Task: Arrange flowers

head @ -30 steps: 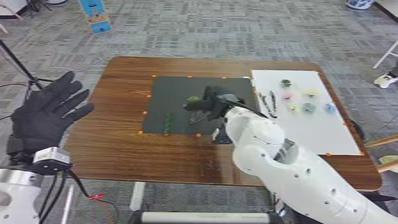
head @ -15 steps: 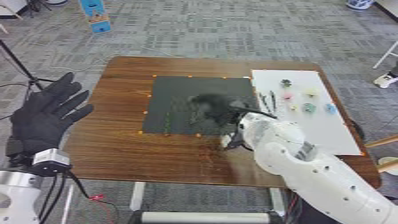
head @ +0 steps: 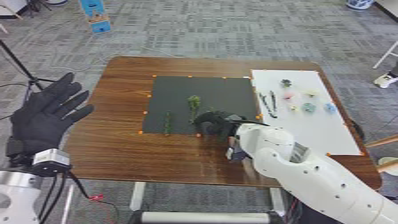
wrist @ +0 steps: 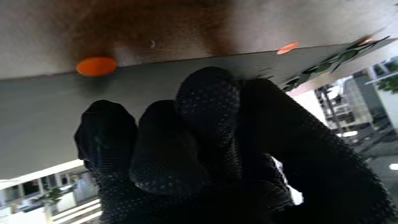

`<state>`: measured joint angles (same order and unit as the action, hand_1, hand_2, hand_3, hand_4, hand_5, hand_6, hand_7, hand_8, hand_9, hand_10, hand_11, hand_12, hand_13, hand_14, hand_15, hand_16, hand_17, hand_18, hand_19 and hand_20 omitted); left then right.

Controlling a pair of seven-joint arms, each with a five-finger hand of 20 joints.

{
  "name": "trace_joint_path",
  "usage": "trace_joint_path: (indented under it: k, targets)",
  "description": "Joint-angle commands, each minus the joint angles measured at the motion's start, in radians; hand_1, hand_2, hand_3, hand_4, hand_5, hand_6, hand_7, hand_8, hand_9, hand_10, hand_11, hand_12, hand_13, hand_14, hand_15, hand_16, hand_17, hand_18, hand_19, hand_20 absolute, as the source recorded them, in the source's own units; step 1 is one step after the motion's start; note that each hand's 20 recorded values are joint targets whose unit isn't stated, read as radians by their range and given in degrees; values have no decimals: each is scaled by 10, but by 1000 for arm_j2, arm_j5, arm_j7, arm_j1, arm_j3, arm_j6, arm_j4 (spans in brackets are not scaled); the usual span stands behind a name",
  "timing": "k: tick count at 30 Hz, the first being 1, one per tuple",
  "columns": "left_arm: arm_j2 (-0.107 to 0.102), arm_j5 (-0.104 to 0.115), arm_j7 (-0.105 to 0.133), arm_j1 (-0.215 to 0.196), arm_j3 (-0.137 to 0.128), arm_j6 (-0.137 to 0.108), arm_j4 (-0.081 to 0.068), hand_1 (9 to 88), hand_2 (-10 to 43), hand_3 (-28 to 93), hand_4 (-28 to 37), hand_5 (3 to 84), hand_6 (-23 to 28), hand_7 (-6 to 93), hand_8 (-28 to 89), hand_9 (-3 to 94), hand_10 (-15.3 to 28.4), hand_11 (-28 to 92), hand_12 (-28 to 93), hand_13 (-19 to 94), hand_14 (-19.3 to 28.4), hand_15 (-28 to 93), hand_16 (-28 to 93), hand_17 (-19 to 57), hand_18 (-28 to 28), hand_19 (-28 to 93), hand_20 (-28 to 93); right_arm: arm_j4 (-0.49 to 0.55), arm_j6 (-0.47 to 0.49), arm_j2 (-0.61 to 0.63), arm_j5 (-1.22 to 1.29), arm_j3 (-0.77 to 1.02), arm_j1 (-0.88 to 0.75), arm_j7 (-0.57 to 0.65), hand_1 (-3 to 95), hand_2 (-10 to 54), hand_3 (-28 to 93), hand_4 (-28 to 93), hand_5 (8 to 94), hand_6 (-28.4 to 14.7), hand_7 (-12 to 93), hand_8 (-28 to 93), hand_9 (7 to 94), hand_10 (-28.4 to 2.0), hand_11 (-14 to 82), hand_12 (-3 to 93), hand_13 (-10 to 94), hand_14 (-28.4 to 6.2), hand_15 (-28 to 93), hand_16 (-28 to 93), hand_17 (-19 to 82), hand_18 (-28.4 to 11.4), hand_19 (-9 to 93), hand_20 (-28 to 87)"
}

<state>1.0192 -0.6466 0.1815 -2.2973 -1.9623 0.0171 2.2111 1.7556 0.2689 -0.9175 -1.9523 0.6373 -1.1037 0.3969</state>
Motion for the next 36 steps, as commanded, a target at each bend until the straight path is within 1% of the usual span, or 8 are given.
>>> trace_joint_path:
  k: [1,5,10,15,20,24,27,36]
  targets:
    - [1,-1,5,-16,-7,-2,11,206,-91,698,-283,288,25,166,-87,256,111,159,155,217,141,158,33,-78,263,440,8,25,44,112,-43,-144,103,-56,251,208,899,-124,350,0,128,-113,795,-124,605,340,767,-90,847,402,439,-245,932,675]
    - [4,-1,6,-20,-11,-1,13,207,-90,696,-283,288,25,166,-86,256,110,159,154,217,141,159,33,-78,262,439,8,20,45,160,-56,-245,190,-88,248,206,900,-127,354,2,129,-114,795,-125,605,339,767,-91,847,401,437,-246,932,675]
    - [5,-1,9,-26,-8,-6,17,206,-91,699,-283,288,25,166,-87,256,110,159,154,217,141,159,32,-78,262,439,8,7,31,206,-78,-360,289,-110,242,203,901,-128,360,4,132,-115,795,-125,605,339,767,-92,848,400,435,-248,932,675]
    - [9,-2,14,-34,-11,-10,20,205,-92,700,-283,289,25,166,-87,256,111,157,154,217,141,159,32,-78,262,439,8,13,24,227,-82,-364,296,-127,239,200,900,-132,367,5,136,-117,794,-125,605,339,765,-94,849,401,433,-247,932,675]
    - [7,-3,13,-27,-7,-11,18,206,-90,699,-283,288,25,167,-87,256,111,158,155,217,141,158,32,-78,262,439,8,15,-4,227,-106,-374,298,-155,238,197,899,-134,376,7,140,-119,794,-125,605,338,765,-95,849,398,430,-248,932,674]
    - [10,-3,16,-28,-7,-10,18,205,-90,699,-283,288,25,166,-87,256,111,158,155,217,141,158,32,-78,262,439,8,35,-2,238,-114,-371,297,-178,239,194,899,-135,382,9,143,-121,793,-125,604,337,764,-95,849,399,429,-248,932,674]
    - [9,-3,12,-27,-7,-13,18,206,-89,697,-283,288,25,167,-87,256,110,157,155,217,141,158,33,-78,262,439,8,56,-6,247,-122,-376,297,-190,239,191,898,-138,382,9,143,-122,793,-126,603,337,764,-95,849,399,429,-248,932,674]
    - [11,-2,12,-25,-7,-16,18,207,-89,697,-283,288,25,167,-87,256,111,158,155,217,141,159,33,-78,263,440,8,71,-9,248,-126,-379,303,-213,235,189,899,-139,385,10,144,-122,792,-127,602,336,763,-95,849,400,427,-250,932,673]
